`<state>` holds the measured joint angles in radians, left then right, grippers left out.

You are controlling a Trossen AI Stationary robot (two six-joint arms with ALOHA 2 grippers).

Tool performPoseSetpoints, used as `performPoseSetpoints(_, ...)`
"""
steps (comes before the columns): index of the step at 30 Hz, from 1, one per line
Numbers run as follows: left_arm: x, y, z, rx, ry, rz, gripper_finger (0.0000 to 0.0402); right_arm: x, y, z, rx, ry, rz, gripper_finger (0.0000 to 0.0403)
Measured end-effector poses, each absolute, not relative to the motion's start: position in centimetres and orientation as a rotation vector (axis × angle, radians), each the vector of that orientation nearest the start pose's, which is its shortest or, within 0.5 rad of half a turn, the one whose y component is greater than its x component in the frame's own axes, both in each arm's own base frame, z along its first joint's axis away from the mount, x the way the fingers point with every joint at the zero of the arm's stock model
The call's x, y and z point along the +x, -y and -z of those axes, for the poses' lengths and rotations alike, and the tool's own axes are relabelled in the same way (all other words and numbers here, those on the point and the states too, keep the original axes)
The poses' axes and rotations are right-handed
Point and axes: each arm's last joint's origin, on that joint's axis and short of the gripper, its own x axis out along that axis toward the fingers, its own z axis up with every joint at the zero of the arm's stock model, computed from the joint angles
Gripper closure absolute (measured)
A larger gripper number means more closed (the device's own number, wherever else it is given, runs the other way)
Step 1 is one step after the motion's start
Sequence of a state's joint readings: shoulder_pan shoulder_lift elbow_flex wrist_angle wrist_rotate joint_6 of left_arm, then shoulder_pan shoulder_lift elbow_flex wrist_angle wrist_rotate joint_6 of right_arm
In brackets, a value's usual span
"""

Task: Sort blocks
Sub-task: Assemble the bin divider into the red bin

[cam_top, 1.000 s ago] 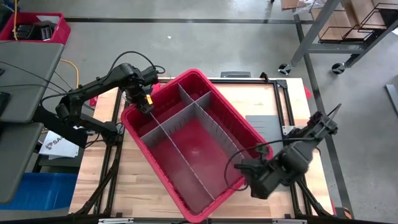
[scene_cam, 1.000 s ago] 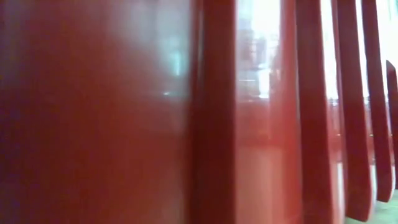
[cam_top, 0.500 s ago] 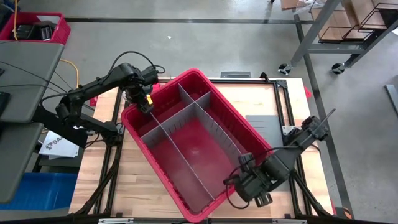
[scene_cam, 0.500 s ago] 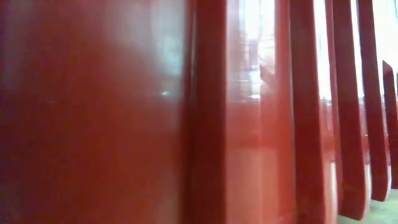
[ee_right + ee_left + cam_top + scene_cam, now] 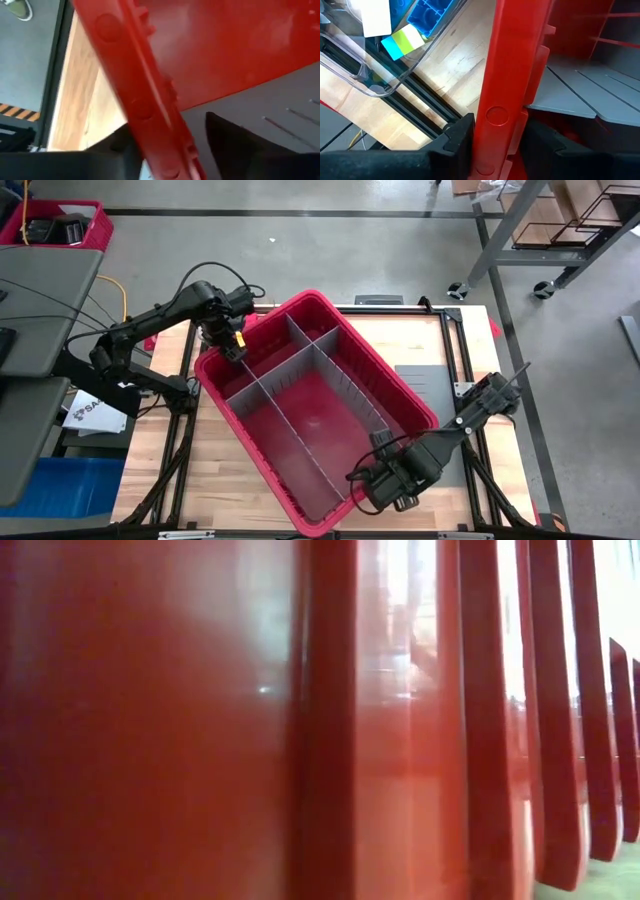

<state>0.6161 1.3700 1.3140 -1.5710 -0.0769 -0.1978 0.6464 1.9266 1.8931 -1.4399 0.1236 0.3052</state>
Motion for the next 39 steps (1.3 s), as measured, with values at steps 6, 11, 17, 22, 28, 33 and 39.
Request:
performPoseSetpoints(6, 17.1, -12.1, -31.8, -0.580, -1.528, -0.653, 0.0291, 29.2, -21.8, -30.9, -0.351, -1.421, -0.206, 0.0313)
performPoseSetpoints(11, 17.1, -12.1, -34.1, -0.552, -1.450, -0.652, 0.0291, 29.1, -21.6, -32.1, -0.370, -1.413, -0.190, 0.0313)
performPoseSetpoints(17, 17.1, -12.1, -37.3, -0.510, -1.322, -0.661, 0.0290, 28.7, -21.3, -34.7, -0.376, -1.355, -0.186, 0.0317)
performPoseSetpoints(22, 16.7, -11.9, -38.9, -0.499, -1.253, -0.675, 0.0288, 28.7, -20.6, -36.3, -0.378, -1.289, -0.176, 0.0320)
performPoseSetpoints(28, 15.2, -11.0, -40.7, -0.505, -1.154, -0.709, 0.0283, 29.0, -20.1, -36.6, -0.427, -1.272, -0.188, 0.0321)
performPoseSetpoints(33, 13.6, -10.4, -42.2, -0.491, -1.057, -0.797, 0.0280, 29.8, -19.0, -36.2, -0.472, -1.269, -0.183, 0.0325)
performPoseSetpoints(39, 12.7, -9.8, -42.9, -0.591, -0.952, -0.836, 0.0280, 29.9, -18.5, -34.7, -0.502, -1.332, -0.186, 0.0325)
